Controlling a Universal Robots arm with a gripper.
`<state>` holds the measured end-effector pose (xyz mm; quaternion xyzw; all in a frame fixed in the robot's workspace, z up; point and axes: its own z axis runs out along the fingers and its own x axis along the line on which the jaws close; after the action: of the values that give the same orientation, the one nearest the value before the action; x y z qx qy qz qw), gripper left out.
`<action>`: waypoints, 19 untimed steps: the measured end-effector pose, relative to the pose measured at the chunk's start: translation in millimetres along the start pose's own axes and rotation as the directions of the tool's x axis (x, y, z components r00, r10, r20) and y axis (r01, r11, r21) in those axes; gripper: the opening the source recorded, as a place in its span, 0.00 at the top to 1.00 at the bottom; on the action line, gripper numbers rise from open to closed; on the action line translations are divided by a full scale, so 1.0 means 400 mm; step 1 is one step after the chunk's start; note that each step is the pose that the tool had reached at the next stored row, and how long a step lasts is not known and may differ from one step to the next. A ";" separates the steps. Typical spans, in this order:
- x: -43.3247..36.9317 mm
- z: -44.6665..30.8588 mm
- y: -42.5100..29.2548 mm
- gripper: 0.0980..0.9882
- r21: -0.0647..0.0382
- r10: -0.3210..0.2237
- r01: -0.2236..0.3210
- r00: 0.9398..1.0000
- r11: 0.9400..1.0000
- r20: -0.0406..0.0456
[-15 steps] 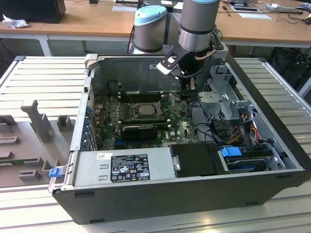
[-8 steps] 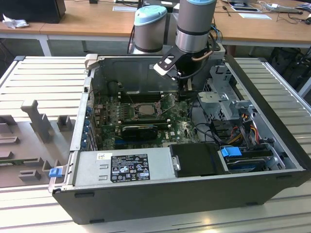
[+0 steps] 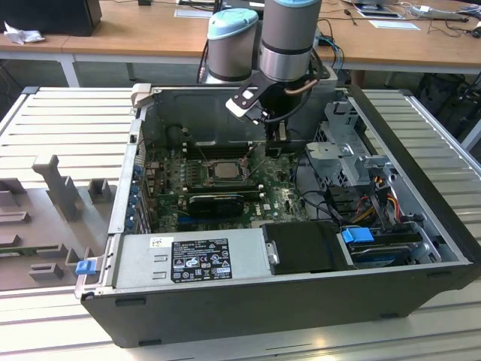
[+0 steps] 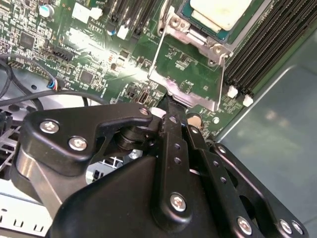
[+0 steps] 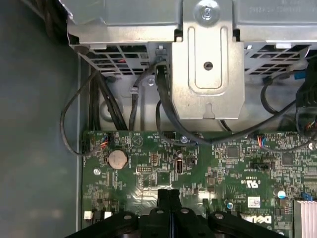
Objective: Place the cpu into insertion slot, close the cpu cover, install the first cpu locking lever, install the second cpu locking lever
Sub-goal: 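Close the cpu cover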
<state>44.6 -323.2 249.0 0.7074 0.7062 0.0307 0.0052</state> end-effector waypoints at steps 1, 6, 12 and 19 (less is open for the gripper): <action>0.000 0.000 -0.002 0.99 0.000 0.000 0.000 1.000 1.000 0.000; 0.000 -0.001 -0.015 0.99 0.000 0.000 0.000 1.000 1.000 -0.001; 0.000 -0.001 -0.021 0.99 0.000 0.000 0.000 1.000 1.000 -0.005; 0.000 0.000 -0.026 0.99 0.000 0.000 0.000 1.000 1.000 -0.008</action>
<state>34.3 -323.2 248.7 0.7074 0.7060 0.0334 0.0024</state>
